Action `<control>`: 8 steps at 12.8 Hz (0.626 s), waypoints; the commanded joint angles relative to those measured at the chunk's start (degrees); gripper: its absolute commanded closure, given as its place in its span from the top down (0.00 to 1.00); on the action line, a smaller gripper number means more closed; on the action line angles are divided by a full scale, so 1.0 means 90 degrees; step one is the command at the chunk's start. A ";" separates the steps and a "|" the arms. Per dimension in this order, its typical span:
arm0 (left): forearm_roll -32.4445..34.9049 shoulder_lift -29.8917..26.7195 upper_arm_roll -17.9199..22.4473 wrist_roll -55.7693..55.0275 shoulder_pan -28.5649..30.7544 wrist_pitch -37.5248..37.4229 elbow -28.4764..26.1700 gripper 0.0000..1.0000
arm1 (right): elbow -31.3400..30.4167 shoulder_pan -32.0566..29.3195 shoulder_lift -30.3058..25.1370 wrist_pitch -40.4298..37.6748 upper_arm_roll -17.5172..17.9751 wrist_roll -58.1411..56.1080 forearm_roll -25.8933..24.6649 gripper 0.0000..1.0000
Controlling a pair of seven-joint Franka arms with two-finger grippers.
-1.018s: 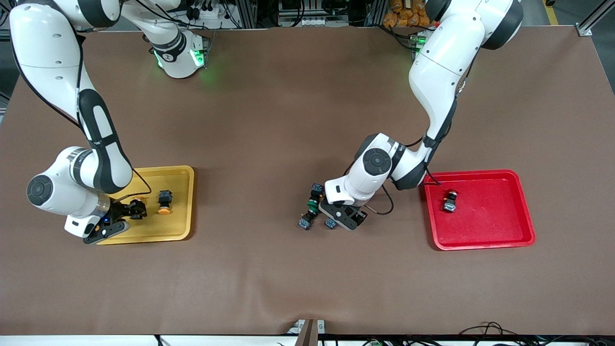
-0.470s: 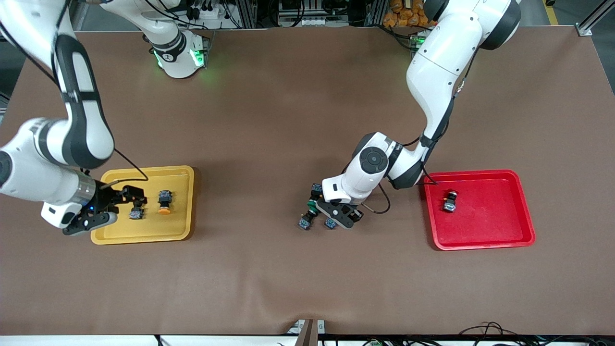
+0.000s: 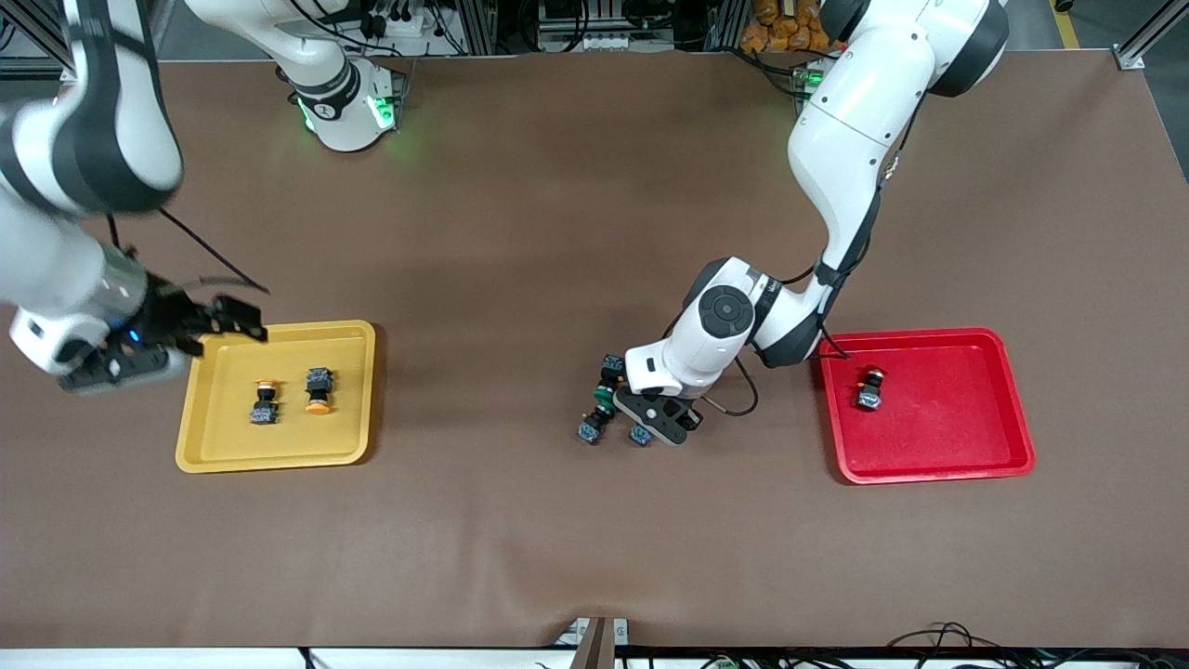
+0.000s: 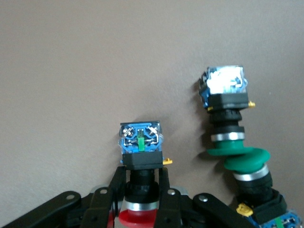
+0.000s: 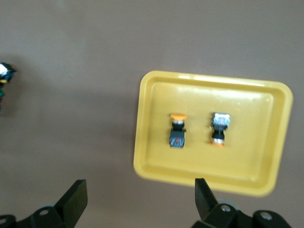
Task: Place red and yellow buttons in trays
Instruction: 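Retract the right arm while the left gripper lifts the red button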
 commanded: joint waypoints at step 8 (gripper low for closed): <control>-0.0300 -0.2082 -0.0088 -0.0003 0.1097 -0.3173 -0.0035 0.00 | 0.1260 -0.0535 -0.1088 -0.1679 0.0494 0.0722 -0.0778 1.00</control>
